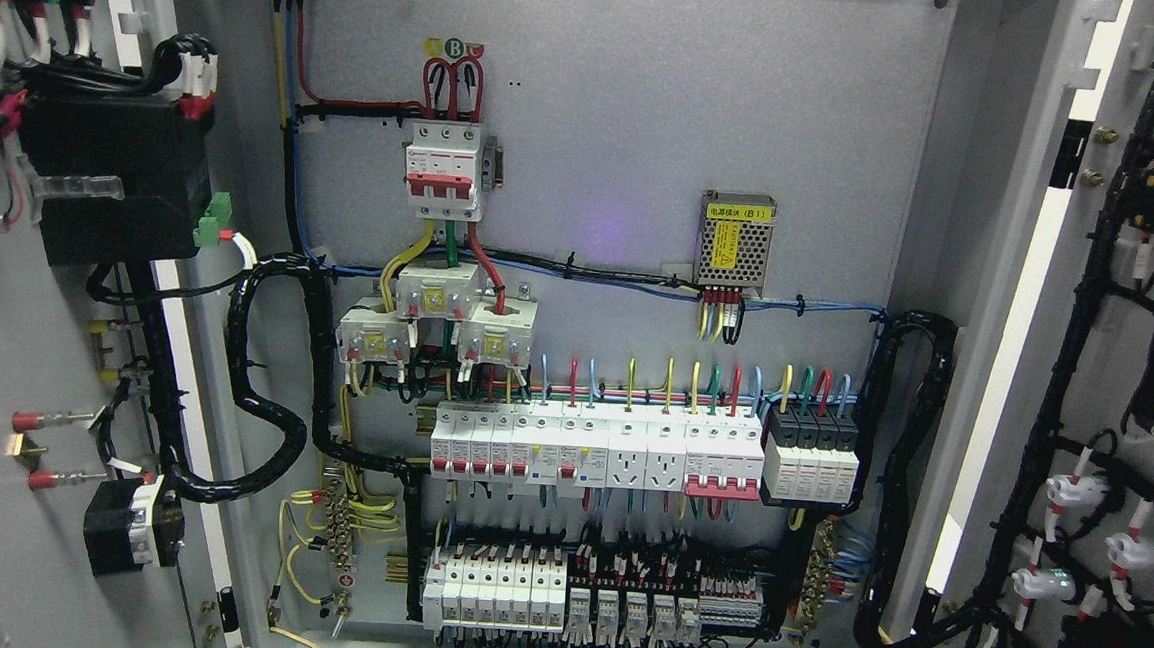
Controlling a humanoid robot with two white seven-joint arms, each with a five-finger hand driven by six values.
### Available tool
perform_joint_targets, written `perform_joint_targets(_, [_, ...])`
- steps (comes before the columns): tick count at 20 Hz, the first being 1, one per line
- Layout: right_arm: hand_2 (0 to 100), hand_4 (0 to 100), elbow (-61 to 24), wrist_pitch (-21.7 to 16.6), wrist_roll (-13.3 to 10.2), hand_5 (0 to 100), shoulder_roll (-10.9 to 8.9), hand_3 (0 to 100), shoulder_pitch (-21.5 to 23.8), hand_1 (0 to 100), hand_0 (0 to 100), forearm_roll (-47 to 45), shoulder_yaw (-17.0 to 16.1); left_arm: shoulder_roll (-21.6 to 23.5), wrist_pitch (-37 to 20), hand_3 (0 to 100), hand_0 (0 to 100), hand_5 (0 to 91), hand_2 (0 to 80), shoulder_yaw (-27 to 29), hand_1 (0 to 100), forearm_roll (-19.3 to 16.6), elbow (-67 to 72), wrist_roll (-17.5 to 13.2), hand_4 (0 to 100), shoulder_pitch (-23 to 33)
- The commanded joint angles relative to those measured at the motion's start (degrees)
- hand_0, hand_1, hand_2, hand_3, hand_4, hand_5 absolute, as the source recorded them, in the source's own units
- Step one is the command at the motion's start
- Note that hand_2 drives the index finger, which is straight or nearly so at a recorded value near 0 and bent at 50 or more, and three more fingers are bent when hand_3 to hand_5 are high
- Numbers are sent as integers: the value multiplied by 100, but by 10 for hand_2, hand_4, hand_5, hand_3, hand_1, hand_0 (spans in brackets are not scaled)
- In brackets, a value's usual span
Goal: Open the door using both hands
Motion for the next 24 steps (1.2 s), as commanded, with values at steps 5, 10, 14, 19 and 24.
perform_joint_targets(5, [0,0,52,-8,0,0,121,0,-3,389,120,85,106,1,-10,0,120,0,0,-79,389,0,-158,2,0,0])
perform_joint_targets(10, [0,0,167,-43,-324,0,33,0,50,389,120,146,-297,1,-2,0,120,0,0,-79,389,0,-167,2,0,0])
perform_joint_targets(14, [0,0,281,-113,-826,0,-63,0,146,389,120,129,-1018,-8,7,0,120,0,0,-97,389,-17,-123,-59,0,0])
perform_joint_targets(19, [0,0,229,-894,-844,0,-493,0,593,389,120,129,-1142,-34,-80,0,120,0,0,-482,389,-211,-1094,-94,0,69])
perform_joint_targets(24, [0,0,-139,-1211,-1247,0,-1082,0,1279,389,120,138,-1169,132,-133,0,120,0,0,-1159,389,-220,-4151,-86,0,1386])
